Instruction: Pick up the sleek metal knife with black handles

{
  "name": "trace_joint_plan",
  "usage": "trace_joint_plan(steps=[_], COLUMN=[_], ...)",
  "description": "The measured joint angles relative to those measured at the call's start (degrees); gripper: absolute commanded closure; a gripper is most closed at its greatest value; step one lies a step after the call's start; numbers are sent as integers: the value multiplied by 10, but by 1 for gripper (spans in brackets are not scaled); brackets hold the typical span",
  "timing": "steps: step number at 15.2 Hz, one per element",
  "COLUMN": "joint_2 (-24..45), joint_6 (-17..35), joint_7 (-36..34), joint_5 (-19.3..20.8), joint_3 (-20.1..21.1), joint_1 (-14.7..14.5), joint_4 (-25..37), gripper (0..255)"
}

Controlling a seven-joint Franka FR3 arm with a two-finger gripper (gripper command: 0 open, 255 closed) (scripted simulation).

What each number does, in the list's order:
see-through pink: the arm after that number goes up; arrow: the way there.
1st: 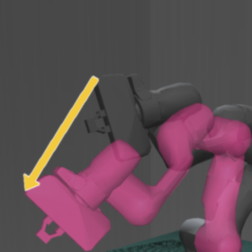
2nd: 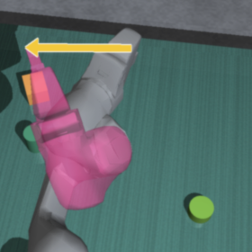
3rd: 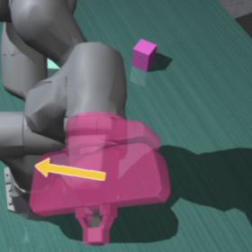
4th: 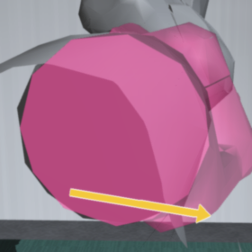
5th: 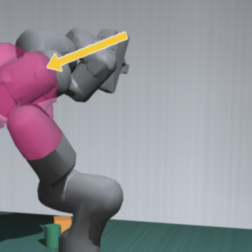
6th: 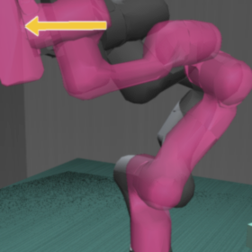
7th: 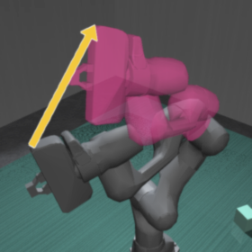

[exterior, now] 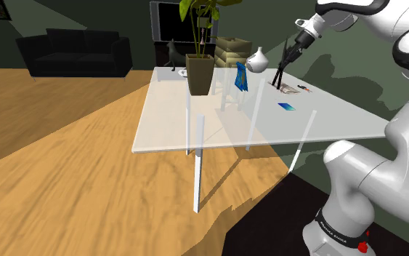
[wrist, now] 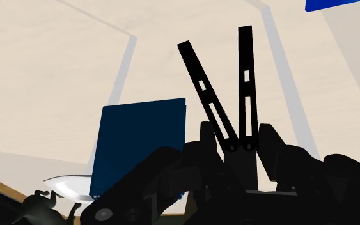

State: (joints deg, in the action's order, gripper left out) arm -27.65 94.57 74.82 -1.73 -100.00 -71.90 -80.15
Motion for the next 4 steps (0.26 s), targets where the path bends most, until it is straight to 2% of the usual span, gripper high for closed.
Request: trace_joint_plan(steps=[4], joint_2=[-7], joint_6=[-33], joint_7=[-13], joint_5=[8], joint_3=[-11], joint_1=[-28], joint_4=[48], gripper=[255])
